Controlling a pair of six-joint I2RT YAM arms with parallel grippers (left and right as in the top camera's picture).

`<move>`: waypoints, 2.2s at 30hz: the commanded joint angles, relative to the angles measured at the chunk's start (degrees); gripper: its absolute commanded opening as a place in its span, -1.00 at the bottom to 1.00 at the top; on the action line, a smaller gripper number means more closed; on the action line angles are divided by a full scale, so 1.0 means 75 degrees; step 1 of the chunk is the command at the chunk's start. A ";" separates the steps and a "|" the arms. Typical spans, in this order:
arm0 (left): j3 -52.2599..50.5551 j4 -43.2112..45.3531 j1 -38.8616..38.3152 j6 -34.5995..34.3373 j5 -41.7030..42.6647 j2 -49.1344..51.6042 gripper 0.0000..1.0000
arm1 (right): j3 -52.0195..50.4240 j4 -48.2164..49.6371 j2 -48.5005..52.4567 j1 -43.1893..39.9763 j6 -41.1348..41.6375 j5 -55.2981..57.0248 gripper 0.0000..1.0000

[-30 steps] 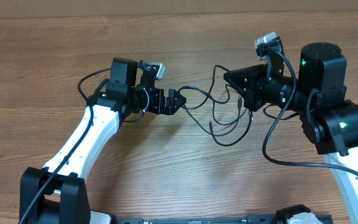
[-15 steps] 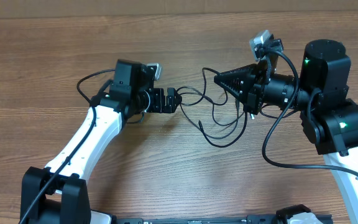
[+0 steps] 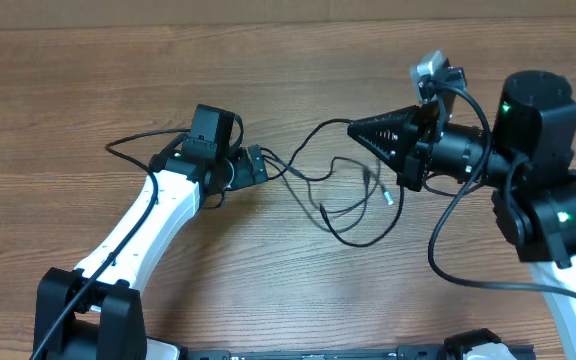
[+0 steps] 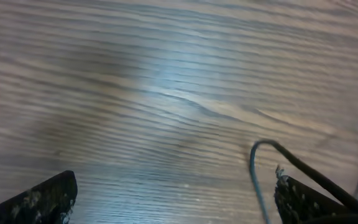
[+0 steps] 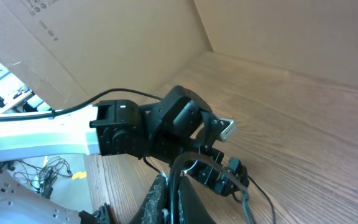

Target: Untangle cables

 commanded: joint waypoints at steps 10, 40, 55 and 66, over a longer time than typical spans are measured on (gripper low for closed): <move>0.0015 -0.0149 0.0353 -0.0539 -0.0793 -0.0058 0.99 | 0.0181 0.0353 -0.0699 -0.0233 0.0029 0.1871 -0.93; 0.0015 0.0187 0.0892 -0.0017 -0.0291 -0.0058 0.99 | 0.0172 0.0090 -0.0114 -0.5493 0.0644 0.0219 -0.78; 0.0015 0.1571 0.0565 0.3381 0.2081 0.0501 1.00 | 0.0169 -0.0181 0.0554 -0.5493 0.0562 -0.0682 -0.06; 0.0017 0.3518 -0.0163 0.4456 0.1609 0.1990 0.96 | 0.0169 -0.0411 0.0551 -0.5493 0.0562 -0.0679 -0.05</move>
